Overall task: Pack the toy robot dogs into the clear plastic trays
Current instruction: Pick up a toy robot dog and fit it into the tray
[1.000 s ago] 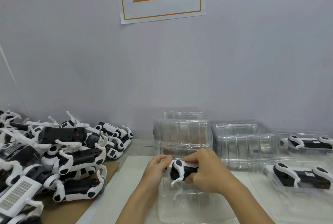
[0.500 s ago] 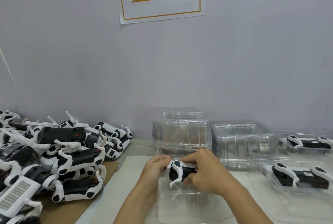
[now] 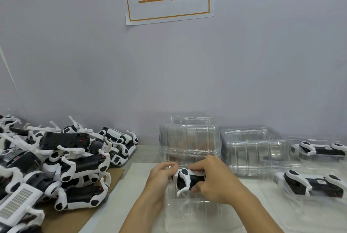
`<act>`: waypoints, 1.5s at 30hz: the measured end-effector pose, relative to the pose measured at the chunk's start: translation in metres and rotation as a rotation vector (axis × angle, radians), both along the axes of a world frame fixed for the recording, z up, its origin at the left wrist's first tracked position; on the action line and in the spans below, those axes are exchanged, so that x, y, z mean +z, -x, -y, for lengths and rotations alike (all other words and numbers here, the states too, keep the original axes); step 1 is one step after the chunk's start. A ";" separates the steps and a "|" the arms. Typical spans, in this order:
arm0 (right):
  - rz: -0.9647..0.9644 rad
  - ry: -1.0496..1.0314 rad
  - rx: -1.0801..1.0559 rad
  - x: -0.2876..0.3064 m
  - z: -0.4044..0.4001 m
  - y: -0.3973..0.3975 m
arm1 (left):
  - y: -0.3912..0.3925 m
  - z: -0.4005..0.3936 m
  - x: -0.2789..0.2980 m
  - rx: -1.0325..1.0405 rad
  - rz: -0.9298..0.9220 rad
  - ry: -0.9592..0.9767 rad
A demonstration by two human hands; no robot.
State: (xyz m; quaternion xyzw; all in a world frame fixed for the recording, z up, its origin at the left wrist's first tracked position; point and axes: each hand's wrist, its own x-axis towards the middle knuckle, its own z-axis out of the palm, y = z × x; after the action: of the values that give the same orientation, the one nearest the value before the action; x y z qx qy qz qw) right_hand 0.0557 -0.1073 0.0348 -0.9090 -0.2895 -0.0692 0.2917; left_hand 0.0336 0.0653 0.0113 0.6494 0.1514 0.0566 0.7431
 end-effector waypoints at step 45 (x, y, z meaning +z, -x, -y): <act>-0.123 0.168 0.002 0.021 0.001 0.001 | 0.004 0.003 0.007 0.031 -0.062 -0.147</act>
State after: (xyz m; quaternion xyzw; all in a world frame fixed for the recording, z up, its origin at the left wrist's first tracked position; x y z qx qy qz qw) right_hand 0.0547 -0.1083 0.0560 -0.9325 -0.2768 0.0114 0.2317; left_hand 0.0298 0.0620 0.0188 0.7013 0.1797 0.0592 0.6873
